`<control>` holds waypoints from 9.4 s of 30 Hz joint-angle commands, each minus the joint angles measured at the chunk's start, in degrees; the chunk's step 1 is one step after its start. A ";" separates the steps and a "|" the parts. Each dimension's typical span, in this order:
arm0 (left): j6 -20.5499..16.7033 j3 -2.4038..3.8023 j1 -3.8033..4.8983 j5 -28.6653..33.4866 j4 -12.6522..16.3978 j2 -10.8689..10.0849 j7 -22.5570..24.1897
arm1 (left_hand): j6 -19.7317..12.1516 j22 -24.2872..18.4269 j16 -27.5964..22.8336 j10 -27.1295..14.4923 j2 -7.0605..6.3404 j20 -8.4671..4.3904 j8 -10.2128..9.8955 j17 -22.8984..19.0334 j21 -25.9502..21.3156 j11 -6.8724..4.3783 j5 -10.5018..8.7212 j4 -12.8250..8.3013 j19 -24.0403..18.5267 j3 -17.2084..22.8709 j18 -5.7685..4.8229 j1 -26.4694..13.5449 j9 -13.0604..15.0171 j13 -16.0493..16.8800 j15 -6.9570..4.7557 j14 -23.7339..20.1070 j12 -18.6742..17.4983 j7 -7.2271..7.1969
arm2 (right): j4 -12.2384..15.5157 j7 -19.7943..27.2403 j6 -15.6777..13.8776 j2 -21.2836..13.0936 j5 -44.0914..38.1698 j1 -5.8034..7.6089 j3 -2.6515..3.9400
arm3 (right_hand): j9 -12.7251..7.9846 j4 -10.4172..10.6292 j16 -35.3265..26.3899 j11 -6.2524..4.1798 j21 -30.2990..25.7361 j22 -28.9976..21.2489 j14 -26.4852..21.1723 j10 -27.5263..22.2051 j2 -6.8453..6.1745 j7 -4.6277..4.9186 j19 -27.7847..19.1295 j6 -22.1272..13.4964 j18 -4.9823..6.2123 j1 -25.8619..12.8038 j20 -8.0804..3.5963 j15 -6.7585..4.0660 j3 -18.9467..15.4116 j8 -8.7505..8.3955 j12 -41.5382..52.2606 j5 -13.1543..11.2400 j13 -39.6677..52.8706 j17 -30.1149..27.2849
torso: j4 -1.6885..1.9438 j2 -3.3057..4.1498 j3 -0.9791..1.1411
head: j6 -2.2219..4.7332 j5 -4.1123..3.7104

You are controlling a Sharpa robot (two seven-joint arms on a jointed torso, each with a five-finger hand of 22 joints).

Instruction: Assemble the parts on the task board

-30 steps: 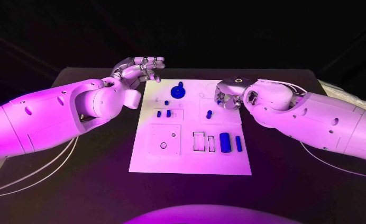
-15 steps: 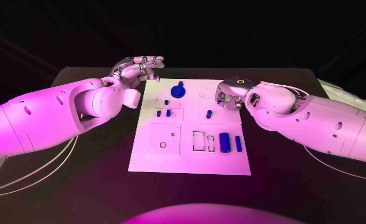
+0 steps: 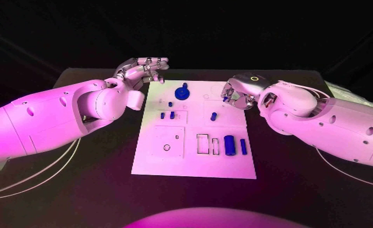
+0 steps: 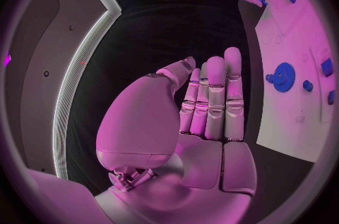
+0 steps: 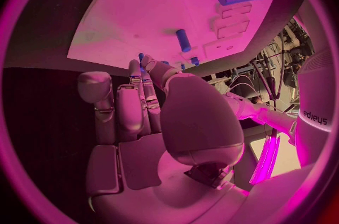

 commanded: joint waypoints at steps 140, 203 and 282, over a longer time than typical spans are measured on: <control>3.03 -0.09 -0.62 -0.84 0.31 1.07 -0.63 | -0.51 -0.31 -0.24 -0.96 0.57 0.08 0.14 -0.41 -0.63 0.14 0.43 -0.52 0.35 -0.34 0.62 0.14 -0.16 0.08 0.06 -0.59 0.61 0.27 | 4.71 -1.12 9.65 1.38 0.58 -2.08 -0.01 | -0.67 -0.17 -1.28 1.56 -3.81 -6.34 1.67 -8.97 -1.03 0.73 -1.09 -3.67 1.15 -1.52 0.92 0.79 -7.78 -1.84 5.18 3.03 -3.64 -3.16 | -0.51 -0.05 0.04 | -1.19 3.64; 3.23 -0.23 -0.70 -0.99 0.08 1.55 -0.84 | -0.58 -0.51 -0.23 -1.35 0.96 0.07 0.33 -0.81 -0.96 0.13 0.34 -1.25 0.42 -0.32 0.66 0.91 -0.15 0.15 0.03 -0.81 1.31 0.28 | 10.94 0.29 0.25 12.10 4.87 -6.81 -0.85 | 0.12 -3.20 0.54 0.32 0.98 0.82 2.22 -1.67 1.33 0.95 1.74 -0.73 -0.02 2.07 -0.71 -0.43 0.32 0.02 7.30 0.59 -2.20 -1.52 | -0.48 0.05 -0.03 | -2.16 6.53; 3.37 -0.24 -0.71 -1.00 -0.27 1.69 -1.16 | -0.69 -0.56 -0.18 -1.68 1.19 0.07 0.46 -1.13 -1.10 0.21 0.32 -1.47 0.45 -0.42 0.62 0.86 -0.17 0.16 0.08 -0.92 1.82 0.37 | 16.71 -2.66 -8.65 3.72 4.95 -7.63 -0.44 | -0.81 -1.02 -2.42 3.37 -6.18 -10.24 1.02 -16.46 -1.83 3.47 -0.51 -13.08 1.56 -1.65 2.07 2.11 -12.98 0.35 11.73 5.85 -1.75 -7.13 | -1.35 -0.38 0.09 | -2.46 4.93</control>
